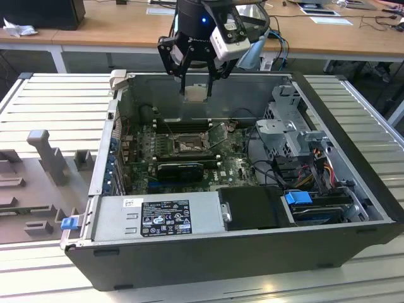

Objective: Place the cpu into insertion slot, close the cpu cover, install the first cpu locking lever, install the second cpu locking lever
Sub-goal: 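Place the cpu into insertion slot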

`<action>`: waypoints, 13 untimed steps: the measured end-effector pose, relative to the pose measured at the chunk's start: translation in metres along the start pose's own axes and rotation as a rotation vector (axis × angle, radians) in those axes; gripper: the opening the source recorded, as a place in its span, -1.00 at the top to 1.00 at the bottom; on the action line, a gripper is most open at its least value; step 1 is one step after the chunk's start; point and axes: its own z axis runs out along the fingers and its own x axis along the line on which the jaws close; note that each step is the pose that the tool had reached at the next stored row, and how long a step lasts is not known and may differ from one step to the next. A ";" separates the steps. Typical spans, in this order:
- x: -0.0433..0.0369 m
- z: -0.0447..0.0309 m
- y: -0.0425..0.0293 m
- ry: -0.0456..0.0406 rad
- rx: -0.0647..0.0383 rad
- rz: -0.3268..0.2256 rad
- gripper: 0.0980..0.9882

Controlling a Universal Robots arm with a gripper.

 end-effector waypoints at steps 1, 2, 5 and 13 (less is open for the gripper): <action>0.0000 0.0000 0.0000 -0.0002 0.001 0.000 0.03; -0.0001 0.0000 0.0000 -0.0005 0.001 0.002 0.03; 0.0000 0.0001 0.0000 -0.0012 0.001 0.011 0.03; 0.0000 0.0001 0.0000 -0.0034 0.001 0.036 0.03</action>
